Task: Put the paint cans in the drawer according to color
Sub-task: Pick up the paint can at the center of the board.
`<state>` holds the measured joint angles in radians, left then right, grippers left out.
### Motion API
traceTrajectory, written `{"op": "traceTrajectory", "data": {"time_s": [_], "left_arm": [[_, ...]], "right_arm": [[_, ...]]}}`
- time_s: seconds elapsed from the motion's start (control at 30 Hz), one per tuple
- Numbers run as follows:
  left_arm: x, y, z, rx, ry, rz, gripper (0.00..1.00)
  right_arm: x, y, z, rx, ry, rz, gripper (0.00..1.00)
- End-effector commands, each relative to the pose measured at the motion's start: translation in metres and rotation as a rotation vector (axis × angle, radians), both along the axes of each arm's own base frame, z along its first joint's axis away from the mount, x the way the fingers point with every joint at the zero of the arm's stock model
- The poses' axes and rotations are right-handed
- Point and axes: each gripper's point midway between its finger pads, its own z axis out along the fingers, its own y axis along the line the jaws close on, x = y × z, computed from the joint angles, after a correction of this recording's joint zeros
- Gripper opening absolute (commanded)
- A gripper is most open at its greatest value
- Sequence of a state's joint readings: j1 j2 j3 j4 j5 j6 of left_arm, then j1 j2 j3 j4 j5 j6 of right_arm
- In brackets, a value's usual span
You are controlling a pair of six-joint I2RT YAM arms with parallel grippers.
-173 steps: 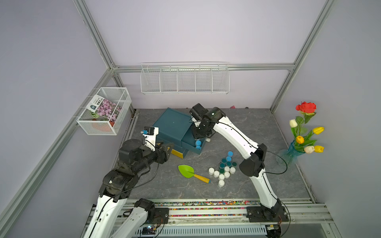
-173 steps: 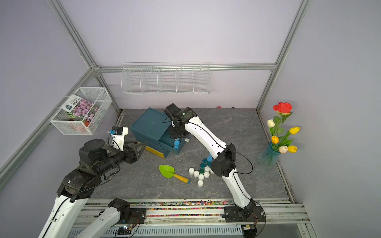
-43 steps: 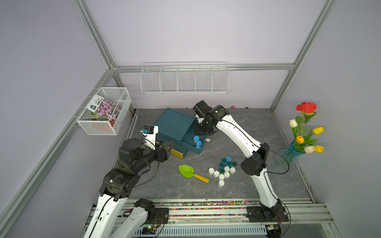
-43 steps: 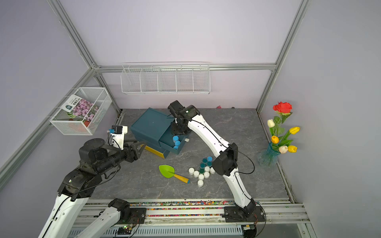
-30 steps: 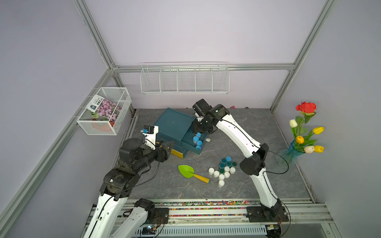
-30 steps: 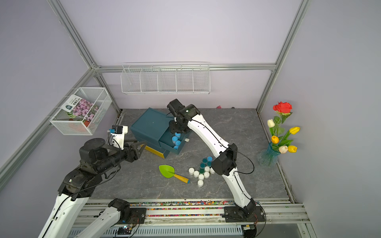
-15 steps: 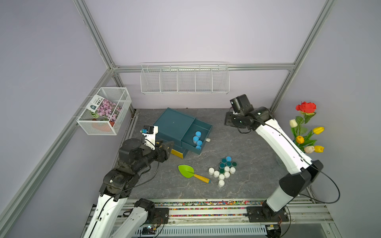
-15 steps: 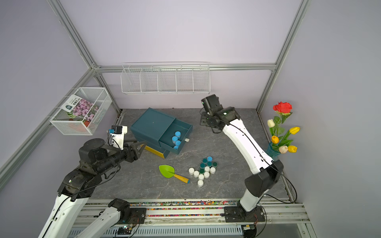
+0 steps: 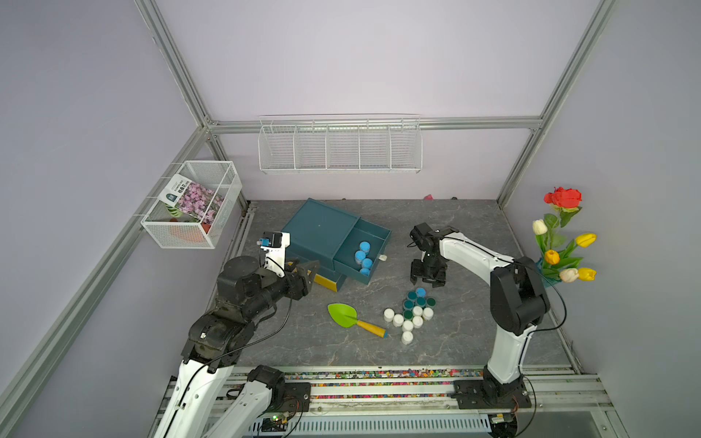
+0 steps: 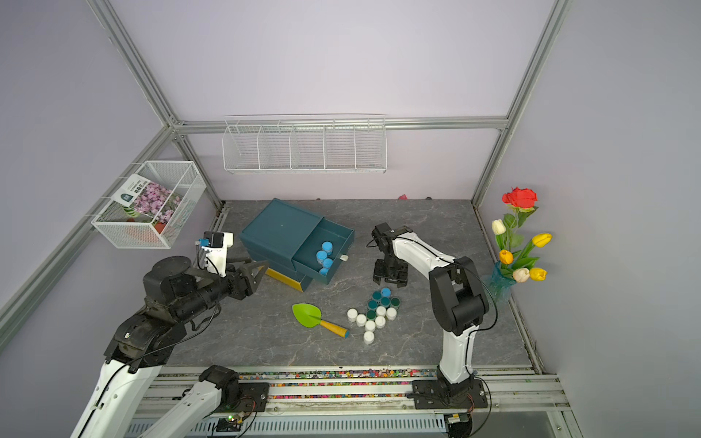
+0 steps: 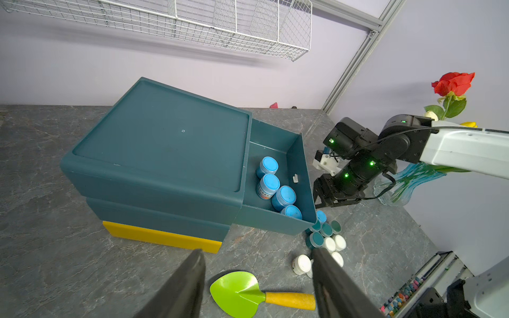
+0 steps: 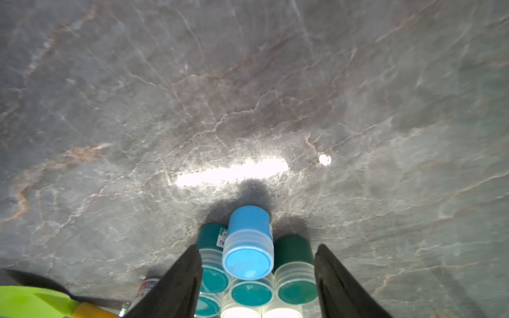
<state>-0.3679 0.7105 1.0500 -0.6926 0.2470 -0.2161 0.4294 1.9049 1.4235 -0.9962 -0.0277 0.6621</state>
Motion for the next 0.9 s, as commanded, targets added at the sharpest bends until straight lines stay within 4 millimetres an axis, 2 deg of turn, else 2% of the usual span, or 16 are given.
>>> {"op": "traceTrajectory", "data": {"time_s": [0.0, 0.17, 0.3, 0.53, 0.77, 0.87], "left_arm": [[-0.003, 0.001, -0.005, 0.007, 0.013, 0.002, 0.65], [-0.001, 0.001, -0.005, 0.009, 0.014, 0.006, 0.65], [-0.001, 0.0, -0.005, 0.006, 0.015, 0.001, 0.65], [0.001, -0.002, -0.005, 0.005, 0.014, -0.002, 0.65], [0.002, -0.002, -0.006, 0.0, 0.016, -0.004, 0.65], [0.002, -0.002, -0.006, 0.003, 0.015, -0.004, 0.65]], "right_arm": [[0.002, 0.009, -0.006, 0.063, -0.01, -0.082, 0.67], [-0.01, 0.003, -0.022, 0.05, 0.018, -0.16, 0.61], [-0.01, -0.002, -0.024, 0.039, -0.004, -0.18, 0.59], [-0.012, -0.001, -0.019, 0.053, -0.009, -0.196, 0.47], [-0.014, -0.002, -0.02, 0.048, -0.01, -0.205, 0.27], [-0.011, -0.004, -0.012, 0.043, -0.035, -0.207, 0.18]]}}
